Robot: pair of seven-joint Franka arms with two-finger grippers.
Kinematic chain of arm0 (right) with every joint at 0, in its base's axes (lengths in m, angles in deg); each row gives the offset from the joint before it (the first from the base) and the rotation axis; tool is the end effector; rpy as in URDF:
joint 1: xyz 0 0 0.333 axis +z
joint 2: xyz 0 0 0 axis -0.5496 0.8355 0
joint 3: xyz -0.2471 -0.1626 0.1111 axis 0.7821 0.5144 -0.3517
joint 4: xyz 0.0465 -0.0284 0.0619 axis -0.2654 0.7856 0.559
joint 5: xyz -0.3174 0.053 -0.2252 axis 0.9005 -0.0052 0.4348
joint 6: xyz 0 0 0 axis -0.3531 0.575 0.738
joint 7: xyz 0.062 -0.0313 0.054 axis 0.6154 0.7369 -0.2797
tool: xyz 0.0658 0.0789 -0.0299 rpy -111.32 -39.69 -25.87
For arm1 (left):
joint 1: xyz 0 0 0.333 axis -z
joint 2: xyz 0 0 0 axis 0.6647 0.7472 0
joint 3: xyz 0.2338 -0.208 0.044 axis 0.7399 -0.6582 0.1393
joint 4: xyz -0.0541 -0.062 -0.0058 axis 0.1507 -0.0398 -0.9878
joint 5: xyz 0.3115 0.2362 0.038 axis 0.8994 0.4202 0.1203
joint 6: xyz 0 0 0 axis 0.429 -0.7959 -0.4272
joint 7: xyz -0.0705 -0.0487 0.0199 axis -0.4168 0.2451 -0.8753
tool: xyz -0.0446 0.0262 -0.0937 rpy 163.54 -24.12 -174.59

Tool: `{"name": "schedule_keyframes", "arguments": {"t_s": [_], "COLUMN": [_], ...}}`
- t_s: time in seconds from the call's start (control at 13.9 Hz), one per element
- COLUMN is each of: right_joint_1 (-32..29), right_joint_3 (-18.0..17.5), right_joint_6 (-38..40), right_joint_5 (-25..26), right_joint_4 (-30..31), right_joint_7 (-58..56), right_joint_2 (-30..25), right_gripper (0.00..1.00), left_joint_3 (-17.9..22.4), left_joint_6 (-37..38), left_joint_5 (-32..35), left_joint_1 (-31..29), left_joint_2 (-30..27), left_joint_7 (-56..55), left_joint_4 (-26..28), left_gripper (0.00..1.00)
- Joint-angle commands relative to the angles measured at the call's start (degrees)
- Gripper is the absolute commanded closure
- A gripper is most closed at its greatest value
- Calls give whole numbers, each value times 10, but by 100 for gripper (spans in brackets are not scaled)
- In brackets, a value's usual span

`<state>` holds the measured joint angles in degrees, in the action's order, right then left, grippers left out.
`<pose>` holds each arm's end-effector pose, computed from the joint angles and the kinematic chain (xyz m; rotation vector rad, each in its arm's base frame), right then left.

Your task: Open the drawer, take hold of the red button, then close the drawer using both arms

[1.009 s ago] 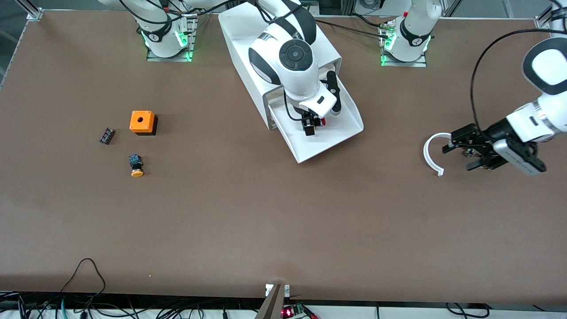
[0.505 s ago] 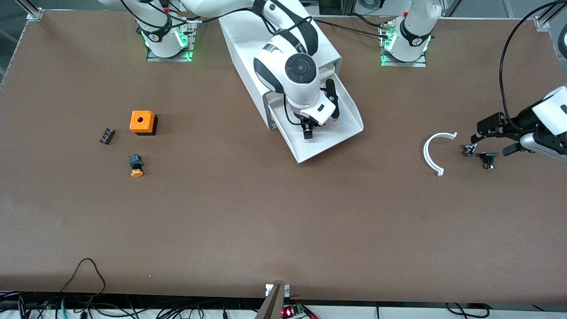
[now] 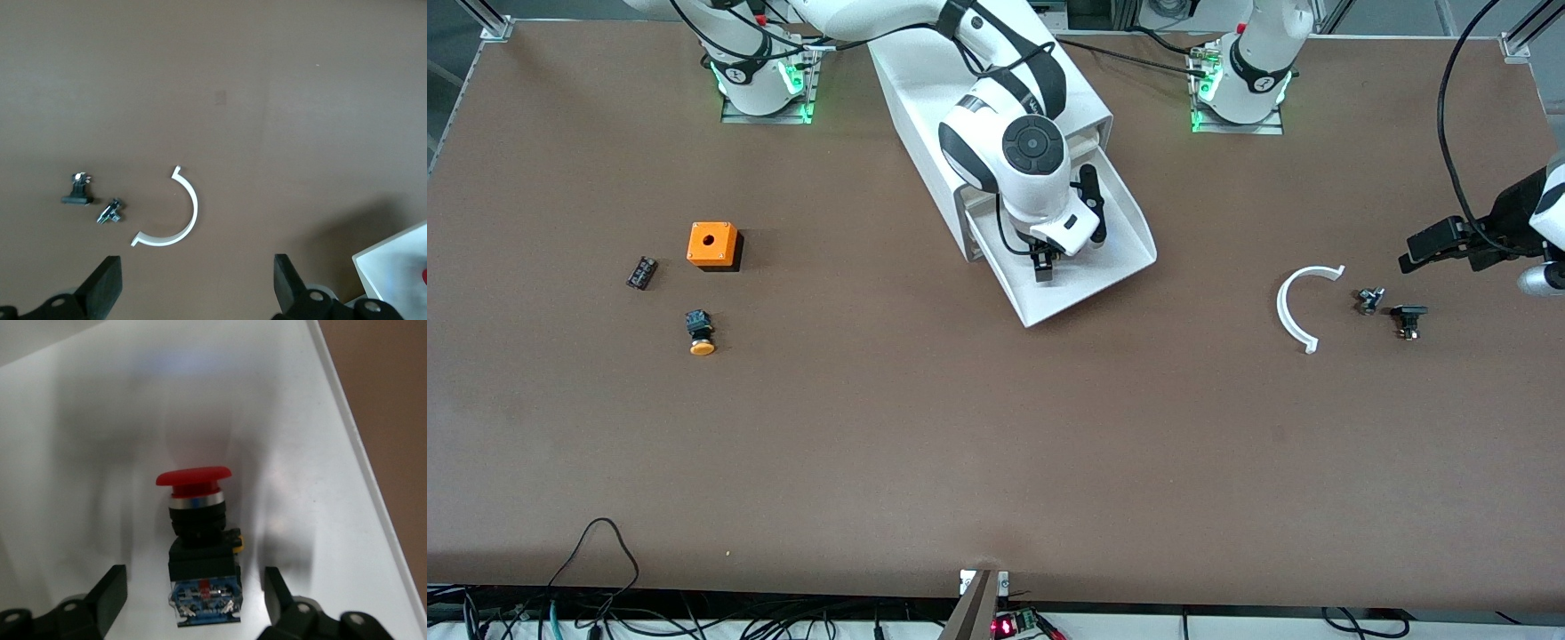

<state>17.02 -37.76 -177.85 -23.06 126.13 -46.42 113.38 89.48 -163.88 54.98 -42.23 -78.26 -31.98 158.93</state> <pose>0.4660 0.5899 0.3198 -2.0058 -2.2659 0.0083 0.5798 0.0341 0.5732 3.0742 0.1814 -0.0131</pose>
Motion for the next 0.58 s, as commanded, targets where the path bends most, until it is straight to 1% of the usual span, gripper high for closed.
{"name": "schedule_keyframes", "arguments": {"t_s": [0.0,0.14,0.36,0.5], "right_joint_1": [14,14,12,12], "right_joint_3": [14,13,13,12], "right_joint_6": [2,2,-10,-12], "right_joint_5": [-2,-1,-1,1], "right_joint_4": [-22,-22,-22,-23], "right_joint_7": [-4,-6,-5,-6], "right_joint_2": [10,10,14,14], "right_gripper": [38,51,63,68], "left_joint_3": [-4,-11,-11,-11], "left_joint_6": [24,25,25,25], "left_joint_5": [32,43,44,44], "left_joint_1": [10,10,12,12], "left_joint_2": [-6,-8,-9,-11], "left_joint_7": [-63,-75,-84,-87], "left_joint_4": [-14,-14,-15,-15], "left_gripper": [0,0,0,0]}}
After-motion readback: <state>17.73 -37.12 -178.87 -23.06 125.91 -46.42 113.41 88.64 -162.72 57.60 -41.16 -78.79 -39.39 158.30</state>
